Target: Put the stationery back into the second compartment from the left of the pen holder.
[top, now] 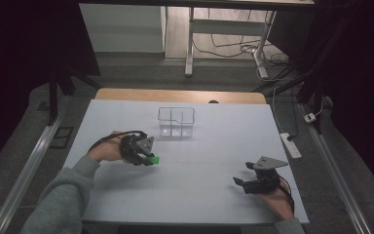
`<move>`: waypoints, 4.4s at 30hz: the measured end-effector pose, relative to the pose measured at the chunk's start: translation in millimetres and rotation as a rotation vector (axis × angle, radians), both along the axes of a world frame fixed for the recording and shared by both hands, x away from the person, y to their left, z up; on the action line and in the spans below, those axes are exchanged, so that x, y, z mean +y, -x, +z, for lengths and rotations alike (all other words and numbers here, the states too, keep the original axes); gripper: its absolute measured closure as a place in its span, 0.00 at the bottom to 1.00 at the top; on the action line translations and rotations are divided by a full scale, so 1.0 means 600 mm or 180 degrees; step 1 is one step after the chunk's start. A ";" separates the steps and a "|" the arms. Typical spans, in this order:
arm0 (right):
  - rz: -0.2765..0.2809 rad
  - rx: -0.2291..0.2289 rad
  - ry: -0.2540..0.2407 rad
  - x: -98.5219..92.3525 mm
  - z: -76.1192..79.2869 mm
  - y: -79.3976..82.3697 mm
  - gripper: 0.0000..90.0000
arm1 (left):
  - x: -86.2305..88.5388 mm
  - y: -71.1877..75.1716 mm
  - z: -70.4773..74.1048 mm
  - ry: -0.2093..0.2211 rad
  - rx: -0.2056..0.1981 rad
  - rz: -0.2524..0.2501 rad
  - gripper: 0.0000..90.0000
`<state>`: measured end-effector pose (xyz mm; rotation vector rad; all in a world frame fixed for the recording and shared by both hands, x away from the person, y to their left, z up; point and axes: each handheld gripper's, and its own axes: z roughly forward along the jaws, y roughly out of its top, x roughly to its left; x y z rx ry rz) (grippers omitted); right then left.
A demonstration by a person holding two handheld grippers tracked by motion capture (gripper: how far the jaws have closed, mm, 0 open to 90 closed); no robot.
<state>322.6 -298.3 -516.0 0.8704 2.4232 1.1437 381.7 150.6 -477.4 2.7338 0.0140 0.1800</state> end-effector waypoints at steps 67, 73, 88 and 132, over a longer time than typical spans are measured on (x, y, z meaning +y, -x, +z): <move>-0.0040 0.0014 0.0011 -0.001 -0.003 0.000 0.22 | 0.041 -0.001 0.087 0.1517 -0.0324 0.1321 0.74; -0.0034 0.0014 0.0007 -0.002 -0.002 0.000 0.22 | 0.034 -0.005 0.095 0.1560 -0.0344 0.1333 0.74; -0.0043 0.0017 0.0012 -0.002 -0.003 -0.001 0.22 | 0.014 -0.024 0.113 0.1627 -0.0389 0.1346 0.74; -0.0051 0.0008 0.0018 -0.005 -0.004 0.000 0.22 | -0.041 -0.100 0.159 0.1944 -0.0412 0.1579 0.74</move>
